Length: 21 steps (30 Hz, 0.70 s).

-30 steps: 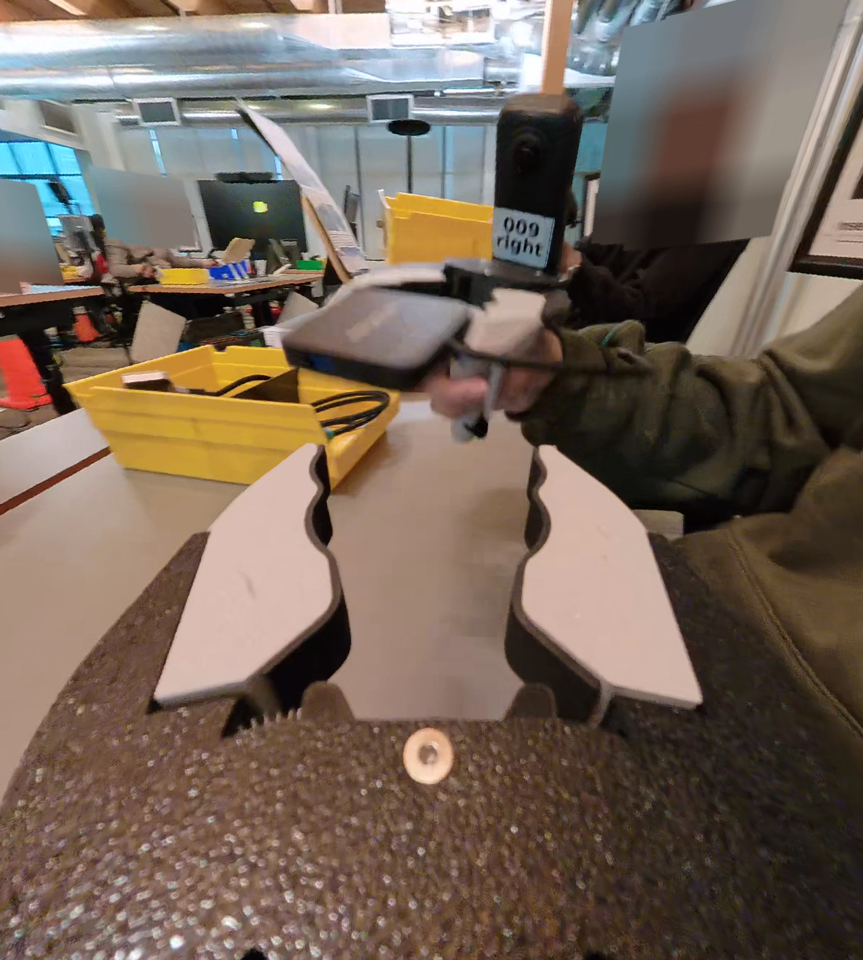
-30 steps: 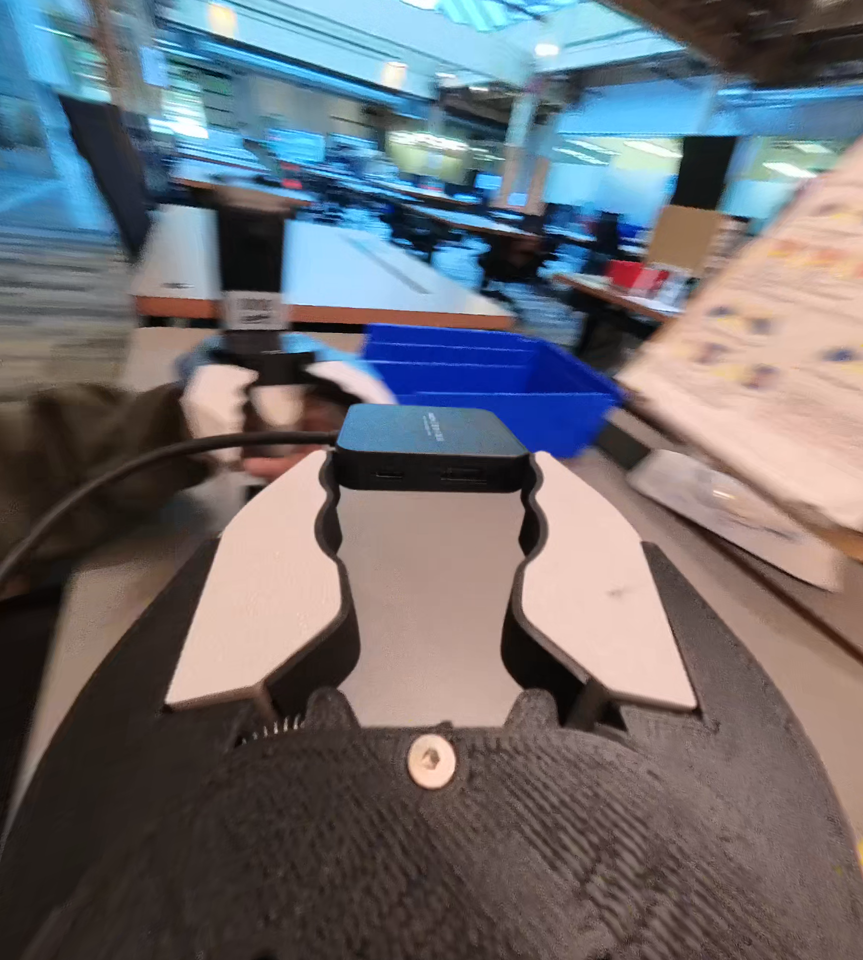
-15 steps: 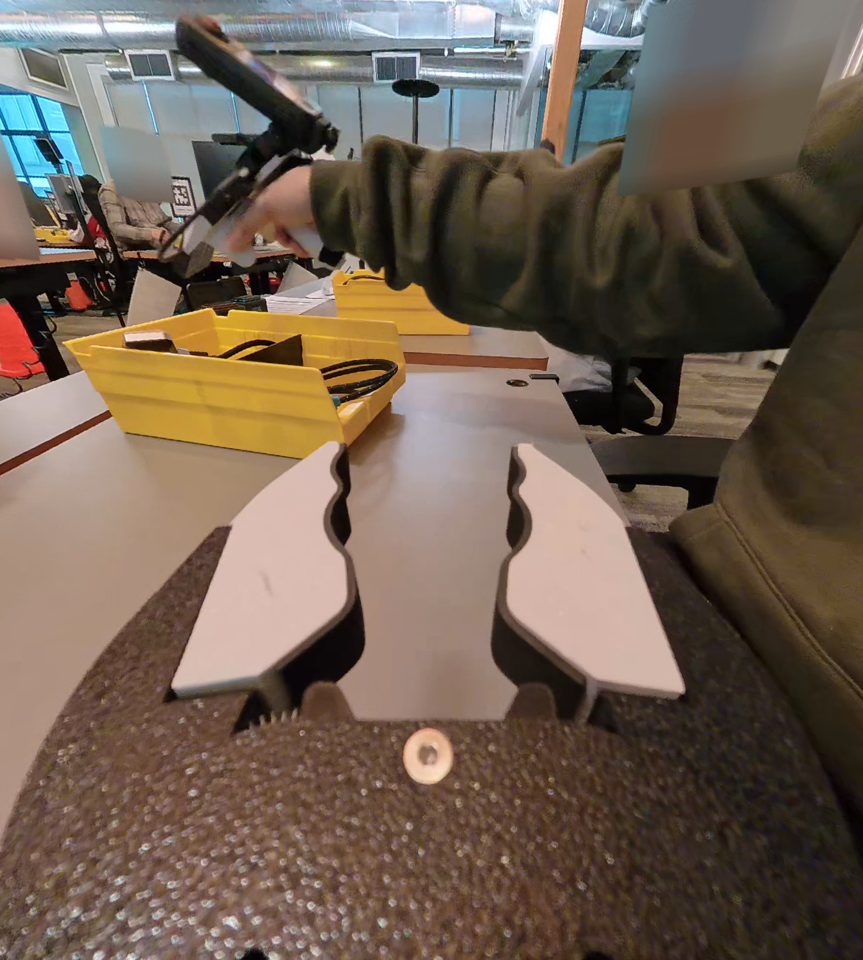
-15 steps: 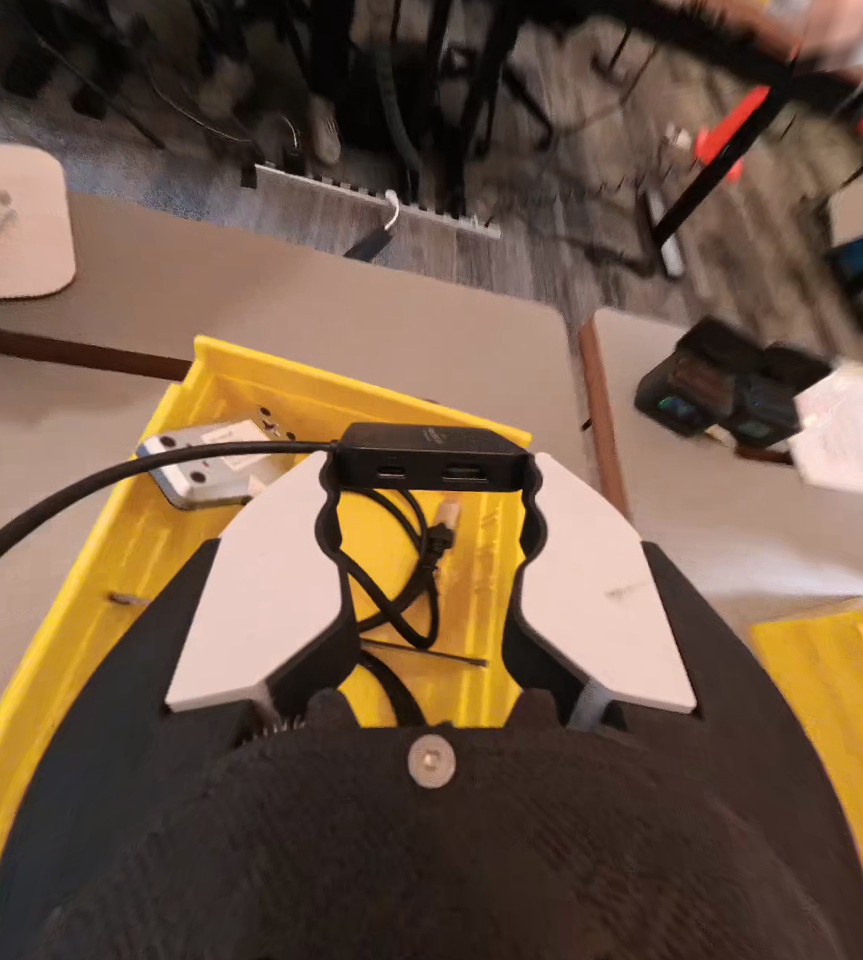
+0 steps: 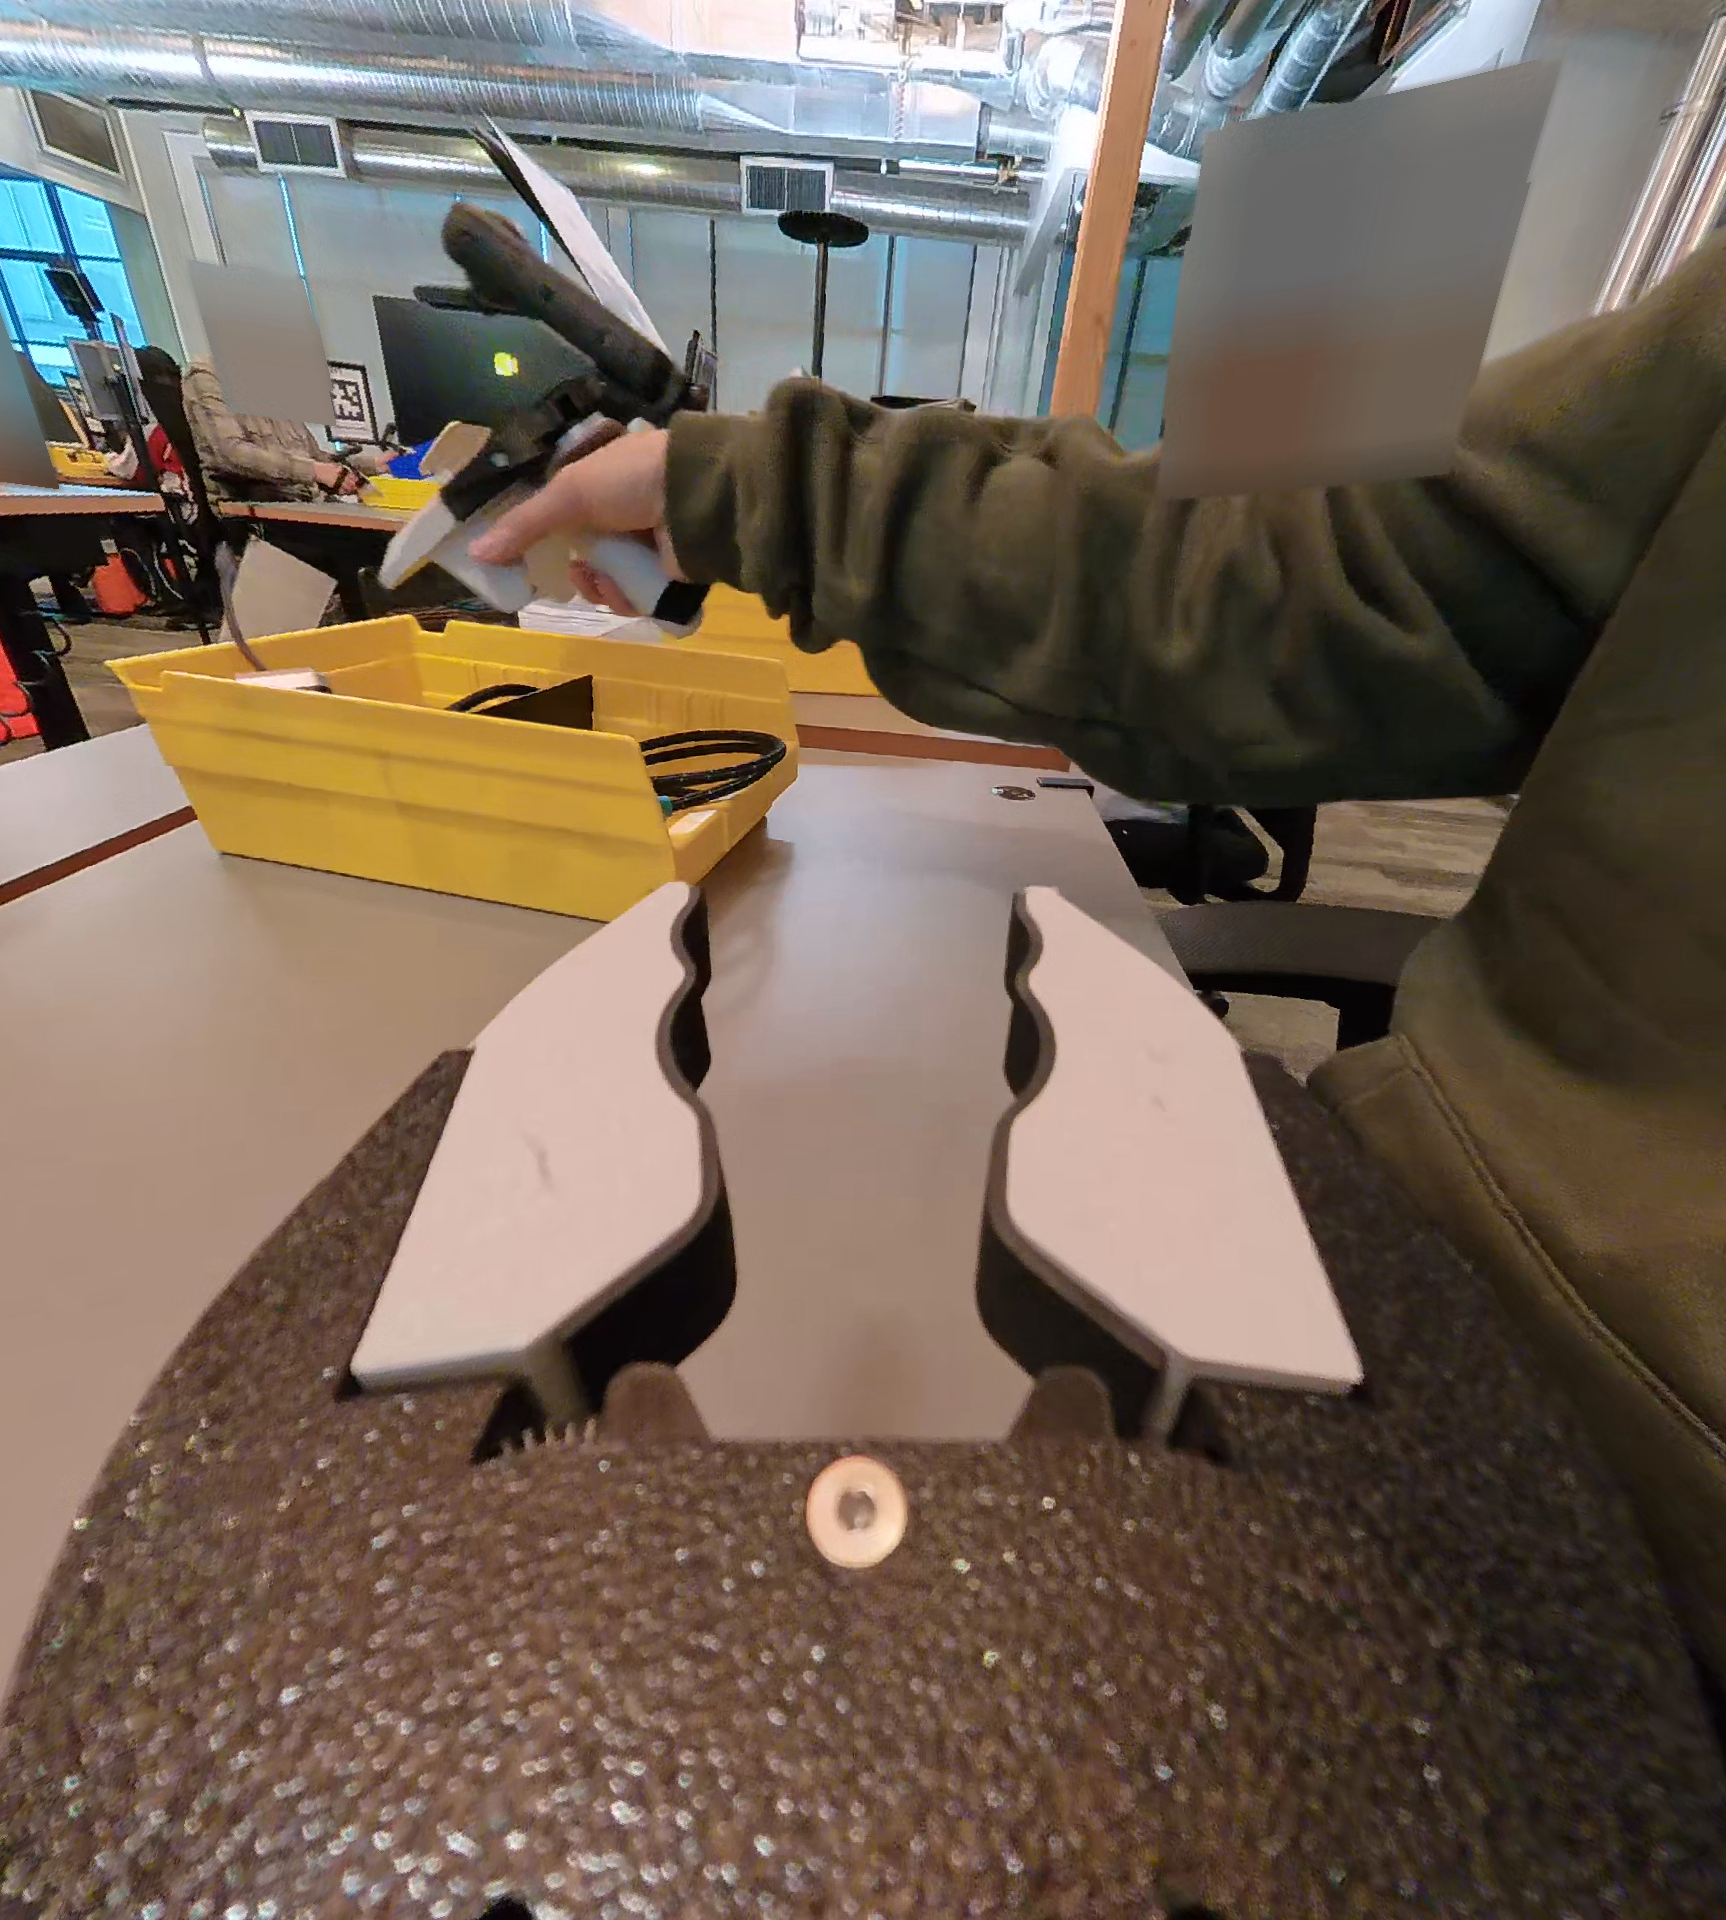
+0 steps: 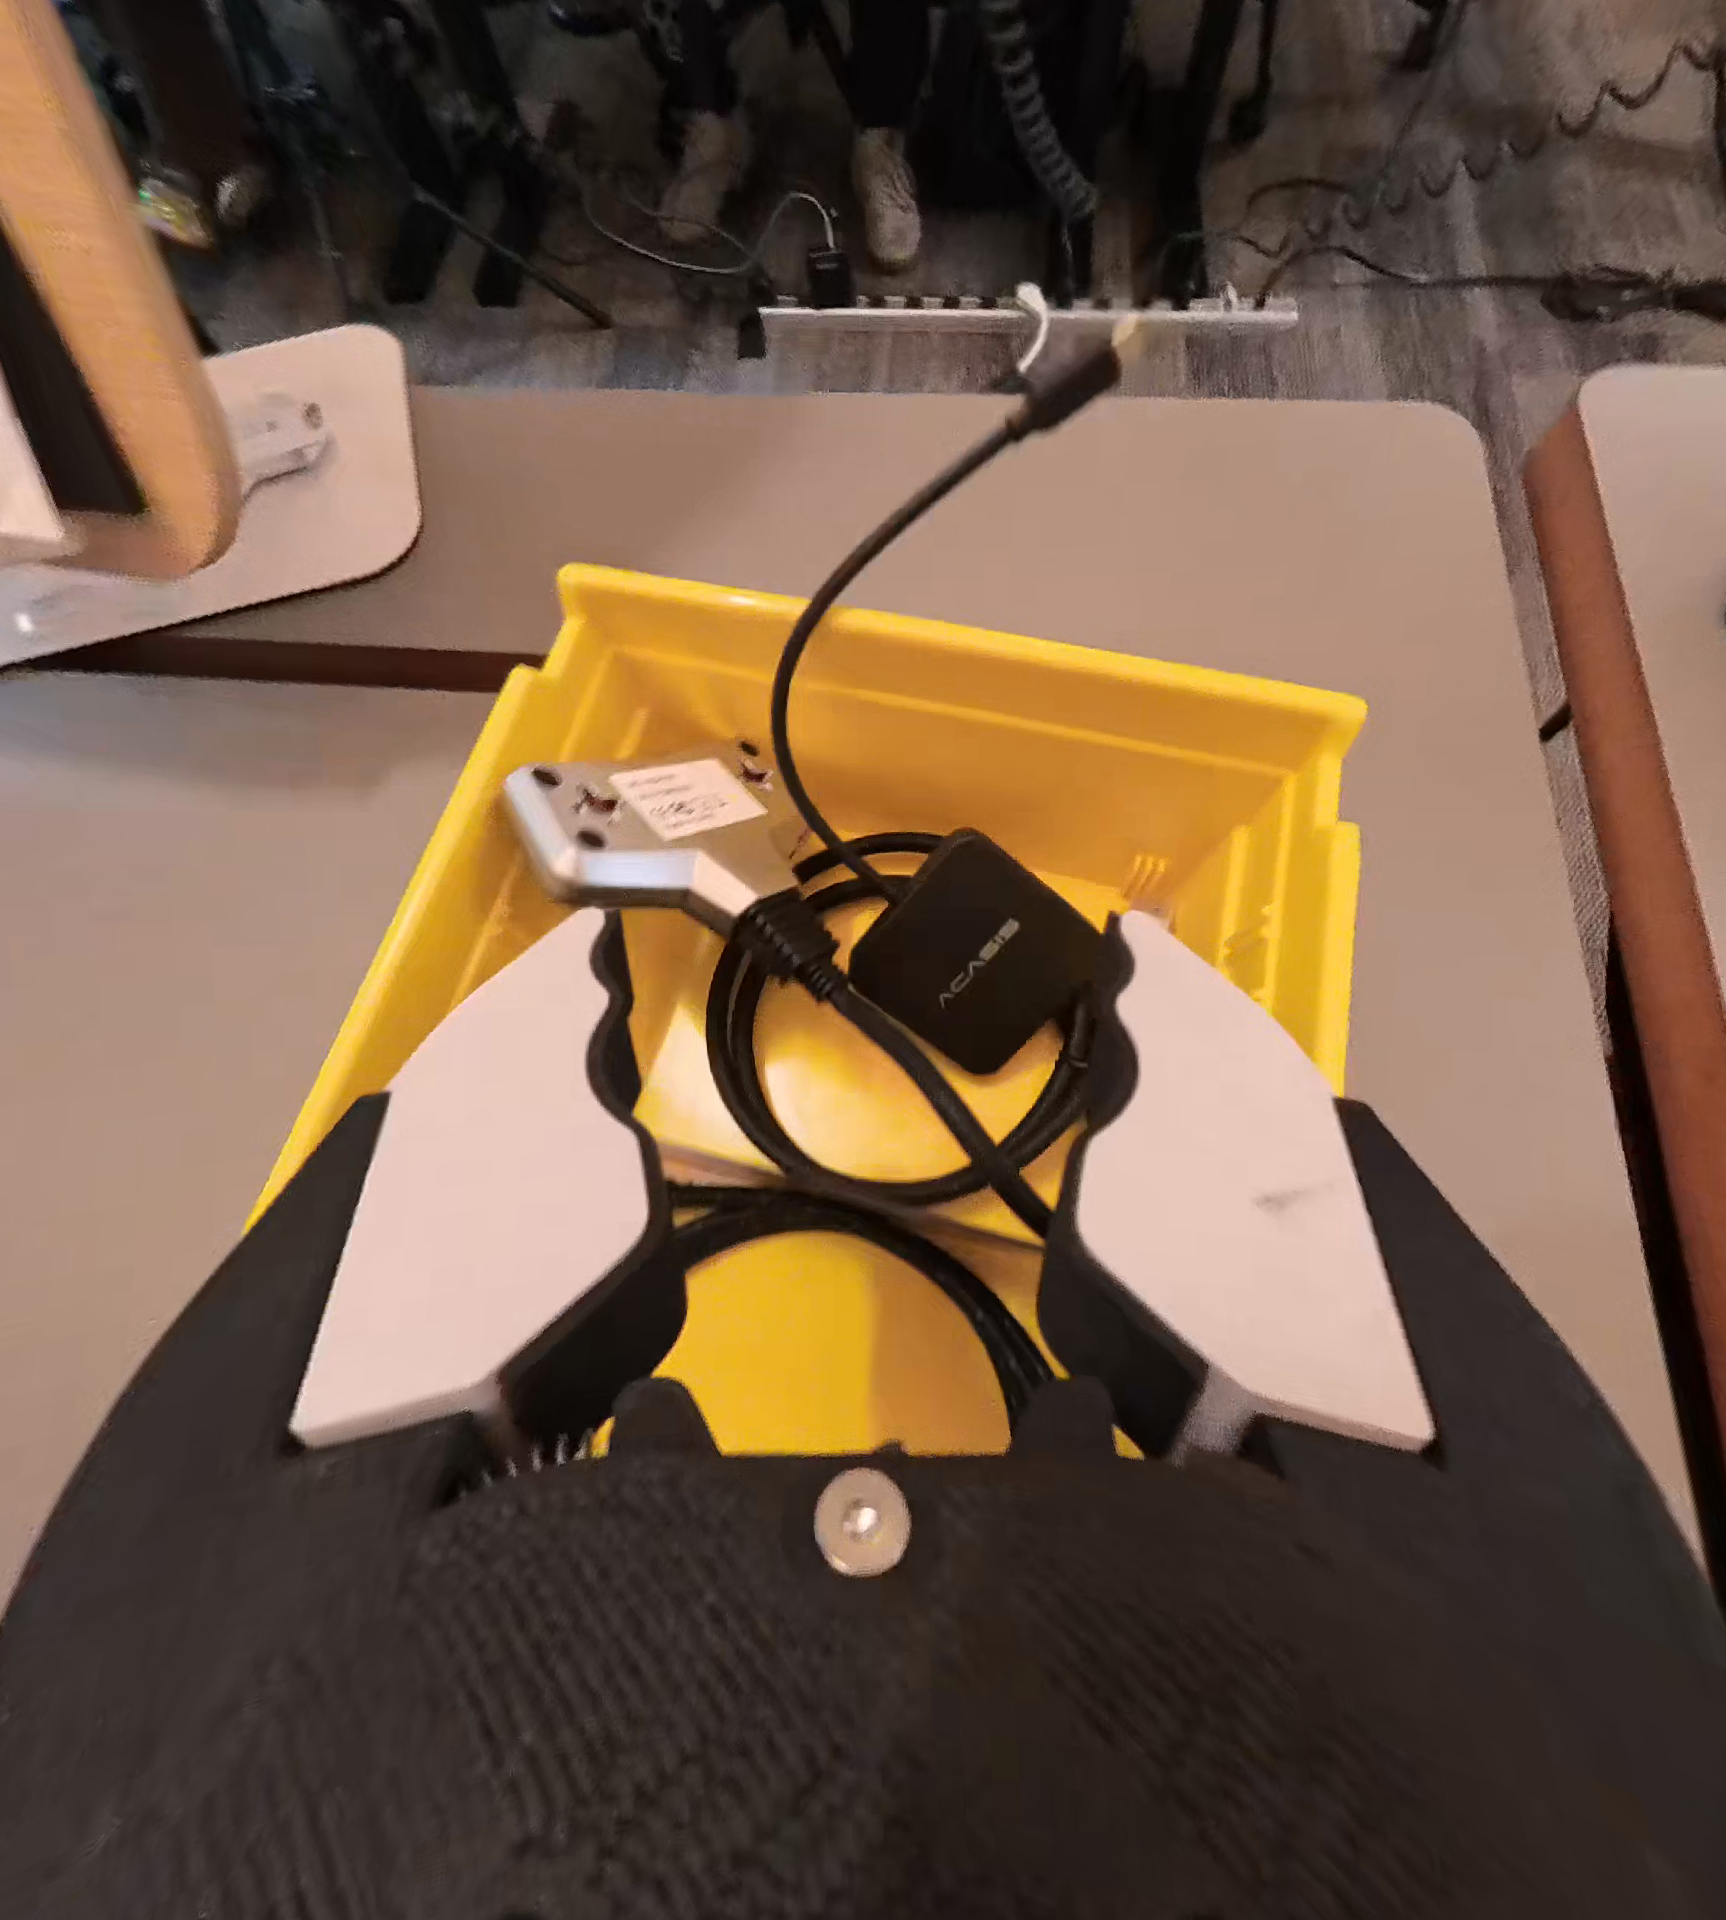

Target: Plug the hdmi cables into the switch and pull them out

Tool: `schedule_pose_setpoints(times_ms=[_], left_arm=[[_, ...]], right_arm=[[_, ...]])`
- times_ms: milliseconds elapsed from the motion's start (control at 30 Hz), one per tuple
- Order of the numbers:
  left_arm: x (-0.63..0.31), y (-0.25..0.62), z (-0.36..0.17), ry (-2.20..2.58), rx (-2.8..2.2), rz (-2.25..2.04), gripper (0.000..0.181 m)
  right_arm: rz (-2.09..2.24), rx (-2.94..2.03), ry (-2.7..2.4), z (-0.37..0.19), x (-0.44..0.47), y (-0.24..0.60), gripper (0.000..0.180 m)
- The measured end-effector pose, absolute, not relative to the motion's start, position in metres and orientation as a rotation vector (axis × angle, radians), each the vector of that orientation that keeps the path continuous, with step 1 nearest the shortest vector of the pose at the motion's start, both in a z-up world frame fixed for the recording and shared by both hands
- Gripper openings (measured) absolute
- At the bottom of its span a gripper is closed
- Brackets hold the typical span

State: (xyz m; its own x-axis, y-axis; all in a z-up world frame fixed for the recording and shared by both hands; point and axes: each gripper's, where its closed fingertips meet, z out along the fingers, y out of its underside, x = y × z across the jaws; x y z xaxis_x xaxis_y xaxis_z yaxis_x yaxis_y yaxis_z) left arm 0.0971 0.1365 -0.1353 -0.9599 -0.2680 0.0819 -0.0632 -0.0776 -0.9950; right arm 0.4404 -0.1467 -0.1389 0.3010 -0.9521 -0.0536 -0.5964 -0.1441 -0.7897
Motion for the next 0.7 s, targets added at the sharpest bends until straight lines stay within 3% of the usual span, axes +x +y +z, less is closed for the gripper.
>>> schedule_pose_setpoints(times_ms=[233,400,700], left_arm=[[0.099,0.129,-0.143,2.077,-0.381,-2.138,0.054],[0.104,0.113,-0.151,2.109,-0.417,-2.013,0.054],[0.181,0.048,-0.141,1.967,-0.929,-1.721,0.061]], right_arm=[[-0.836,-1.812,1.120,-0.118,0.348,-0.152,0.079],[-0.968,-1.701,1.018,-0.112,0.293,-0.158,0.084],[-1.108,-1.674,1.142,-0.115,0.297,-0.194,0.098]])
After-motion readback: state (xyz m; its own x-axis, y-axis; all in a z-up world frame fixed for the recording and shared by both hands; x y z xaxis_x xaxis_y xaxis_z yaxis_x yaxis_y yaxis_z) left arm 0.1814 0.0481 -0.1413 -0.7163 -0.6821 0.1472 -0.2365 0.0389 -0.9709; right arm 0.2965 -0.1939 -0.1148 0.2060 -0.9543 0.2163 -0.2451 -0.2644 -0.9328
